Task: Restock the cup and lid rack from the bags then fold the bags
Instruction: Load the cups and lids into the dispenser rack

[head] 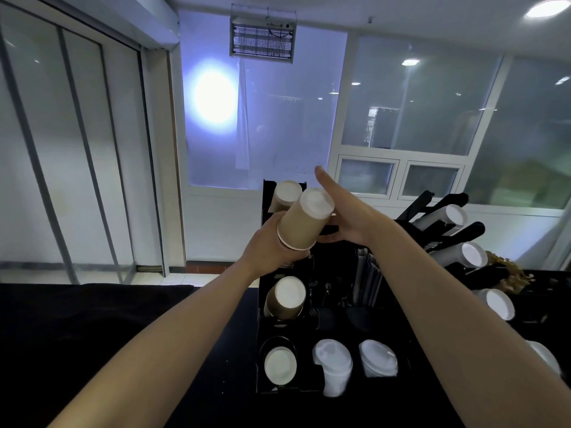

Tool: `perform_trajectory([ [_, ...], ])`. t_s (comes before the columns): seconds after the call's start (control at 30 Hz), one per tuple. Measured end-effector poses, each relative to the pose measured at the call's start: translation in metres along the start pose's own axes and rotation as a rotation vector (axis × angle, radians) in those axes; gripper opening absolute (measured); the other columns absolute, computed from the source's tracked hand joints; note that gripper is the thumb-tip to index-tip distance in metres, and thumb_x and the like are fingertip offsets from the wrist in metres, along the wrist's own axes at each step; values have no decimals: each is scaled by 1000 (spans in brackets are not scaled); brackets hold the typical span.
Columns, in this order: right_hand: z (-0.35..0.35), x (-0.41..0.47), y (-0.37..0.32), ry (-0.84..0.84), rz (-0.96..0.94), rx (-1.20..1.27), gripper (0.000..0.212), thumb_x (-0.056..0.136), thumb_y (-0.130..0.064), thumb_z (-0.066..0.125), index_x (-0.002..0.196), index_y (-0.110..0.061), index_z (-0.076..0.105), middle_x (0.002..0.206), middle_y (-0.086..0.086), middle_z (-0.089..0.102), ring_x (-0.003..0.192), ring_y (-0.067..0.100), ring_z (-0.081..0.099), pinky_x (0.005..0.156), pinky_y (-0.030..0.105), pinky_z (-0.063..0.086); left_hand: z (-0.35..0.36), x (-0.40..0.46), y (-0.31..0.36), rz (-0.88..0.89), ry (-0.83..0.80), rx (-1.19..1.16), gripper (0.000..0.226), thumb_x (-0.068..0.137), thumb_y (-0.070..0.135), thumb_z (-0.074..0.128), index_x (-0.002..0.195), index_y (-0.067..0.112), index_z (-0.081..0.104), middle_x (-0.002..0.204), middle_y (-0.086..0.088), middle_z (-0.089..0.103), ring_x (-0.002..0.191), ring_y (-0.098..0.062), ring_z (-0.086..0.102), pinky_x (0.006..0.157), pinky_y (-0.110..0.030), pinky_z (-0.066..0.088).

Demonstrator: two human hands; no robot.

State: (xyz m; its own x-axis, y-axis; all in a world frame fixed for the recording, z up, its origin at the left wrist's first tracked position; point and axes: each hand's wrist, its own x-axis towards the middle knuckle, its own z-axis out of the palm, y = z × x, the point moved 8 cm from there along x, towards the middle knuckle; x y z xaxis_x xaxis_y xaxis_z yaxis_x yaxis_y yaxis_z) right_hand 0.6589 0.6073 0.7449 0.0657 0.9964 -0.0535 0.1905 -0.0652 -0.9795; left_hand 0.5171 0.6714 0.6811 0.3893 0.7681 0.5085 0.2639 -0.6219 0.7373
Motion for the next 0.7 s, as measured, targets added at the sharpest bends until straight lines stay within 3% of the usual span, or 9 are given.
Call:
perform_trajectory([
  [0.1,-5,1,11,8,167,11,84,53,-81,78,116,-26,68,114,11,72,100,31,72,90,50,56,2,0,-1,-6,-21,-1,87,52,68,89,125,58,44,117,34,62,102,11,61,82,-28,52],
  [0.23,-5,4,13,27,160,36,85,45,-84,81,109,-29,72,112,9,71,87,27,73,81,41,60,1,-1,-1,-6,-23,-22,84,49,74,87,119,65,42,116,37,61,101,14,60,81,-26,51],
  [0.33,-6,4,17,19,180,91,88,41,-82,85,112,-31,72,112,13,70,78,27,75,75,36,59,0,-2,-3,-28,-20,-20,80,50,67,90,114,68,40,113,40,59,98,16,59,78,-23,49],
  [0.4,-5,3,21,18,204,143,83,41,-77,88,108,-31,74,112,12,69,81,28,74,81,34,55,1,-1,-3,-40,-25,-24,78,50,65,90,110,72,39,110,42,59,96,18,58,75,-22,48],
  [0.5,-1,-2,26,40,216,209,74,46,-69,91,105,-26,77,117,11,66,96,29,70,103,40,45,3,-2,-1,-38,-40,-11,77,51,66,89,110,74,39,110,43,59,96,19,58,74,-22,48],
  [0.53,-4,-3,24,45,211,267,71,52,-65,91,106,-21,75,114,10,66,95,27,68,101,40,46,2,-2,-2,-36,-40,-7,76,52,66,89,110,73,40,110,43,59,96,19,58,74,-22,48],
  [0.63,-22,-6,-7,53,108,516,65,63,-49,86,113,-13,64,101,11,68,76,24,64,70,32,45,-3,-1,-6,-36,-14,-10,74,54,66,89,111,70,42,110,42,60,96,19,58,75,-18,46],
  [0.7,-36,-13,-37,103,28,239,68,58,-56,88,110,-18,68,101,9,71,75,21,64,65,31,41,-4,-1,-7,-43,-5,10,78,53,69,89,117,64,42,113,40,60,98,18,58,76,-17,46],
])
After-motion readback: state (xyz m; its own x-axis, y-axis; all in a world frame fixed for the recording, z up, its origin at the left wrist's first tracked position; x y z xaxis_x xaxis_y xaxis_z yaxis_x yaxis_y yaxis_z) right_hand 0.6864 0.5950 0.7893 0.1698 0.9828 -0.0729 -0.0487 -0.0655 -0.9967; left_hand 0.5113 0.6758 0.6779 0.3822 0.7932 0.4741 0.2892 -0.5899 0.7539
